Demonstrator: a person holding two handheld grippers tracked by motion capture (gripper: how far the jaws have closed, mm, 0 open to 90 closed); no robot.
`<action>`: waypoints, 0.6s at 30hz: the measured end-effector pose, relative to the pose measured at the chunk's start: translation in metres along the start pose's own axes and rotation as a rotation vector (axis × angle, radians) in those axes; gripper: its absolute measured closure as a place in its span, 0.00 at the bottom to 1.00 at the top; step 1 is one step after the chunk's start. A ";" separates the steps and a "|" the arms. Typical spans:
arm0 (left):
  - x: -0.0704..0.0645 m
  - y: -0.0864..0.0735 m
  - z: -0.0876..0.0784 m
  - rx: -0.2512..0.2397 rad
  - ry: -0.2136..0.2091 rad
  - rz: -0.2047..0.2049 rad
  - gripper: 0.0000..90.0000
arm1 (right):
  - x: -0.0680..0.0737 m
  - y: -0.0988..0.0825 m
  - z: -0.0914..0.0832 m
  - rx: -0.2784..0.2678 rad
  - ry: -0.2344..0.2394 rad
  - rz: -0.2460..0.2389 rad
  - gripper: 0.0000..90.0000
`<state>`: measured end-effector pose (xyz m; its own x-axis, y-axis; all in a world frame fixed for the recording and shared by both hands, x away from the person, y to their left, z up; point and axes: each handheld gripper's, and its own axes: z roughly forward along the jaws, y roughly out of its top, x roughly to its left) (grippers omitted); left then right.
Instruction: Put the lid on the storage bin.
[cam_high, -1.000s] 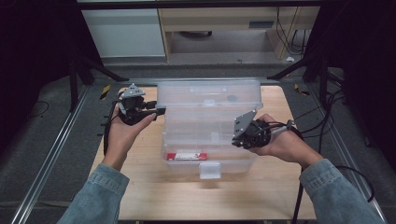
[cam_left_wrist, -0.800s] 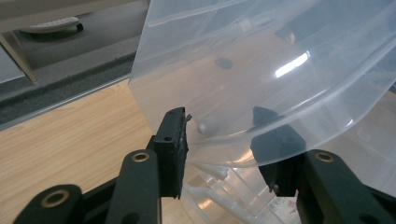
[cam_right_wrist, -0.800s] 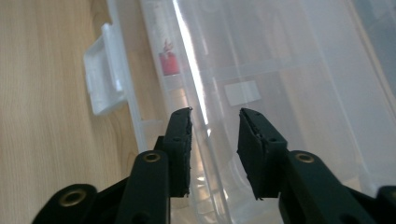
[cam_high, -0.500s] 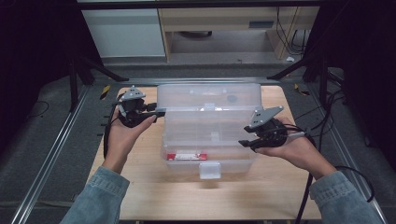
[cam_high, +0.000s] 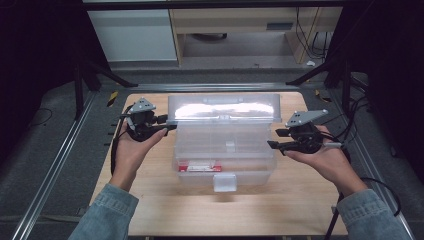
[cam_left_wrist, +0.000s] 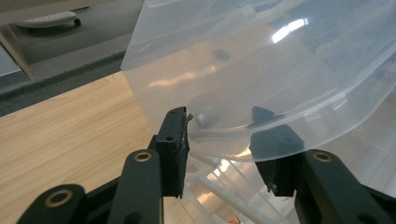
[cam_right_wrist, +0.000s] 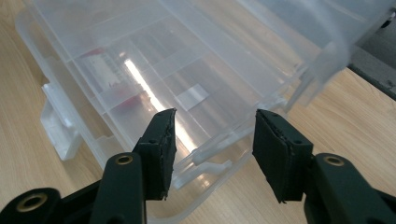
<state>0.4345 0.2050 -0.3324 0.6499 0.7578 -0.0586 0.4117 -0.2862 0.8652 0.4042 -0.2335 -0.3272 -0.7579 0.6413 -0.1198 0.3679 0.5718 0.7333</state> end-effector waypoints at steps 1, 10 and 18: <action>0.000 -0.001 0.000 0.003 0.000 0.007 0.63 | 0.000 0.000 0.000 -0.005 -0.003 0.012 0.56; -0.007 -0.007 -0.002 0.014 0.016 0.038 0.62 | -0.008 -0.003 -0.006 -0.041 -0.035 0.064 0.66; -0.010 -0.017 -0.003 0.021 0.008 0.037 0.60 | -0.010 -0.009 -0.011 -0.066 -0.054 0.095 0.68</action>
<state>0.4189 0.2039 -0.3447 0.6599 0.7511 -0.0223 0.4007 -0.3266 0.8561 0.4028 -0.2507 -0.3254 -0.6907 0.7185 -0.0819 0.3993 0.4734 0.7851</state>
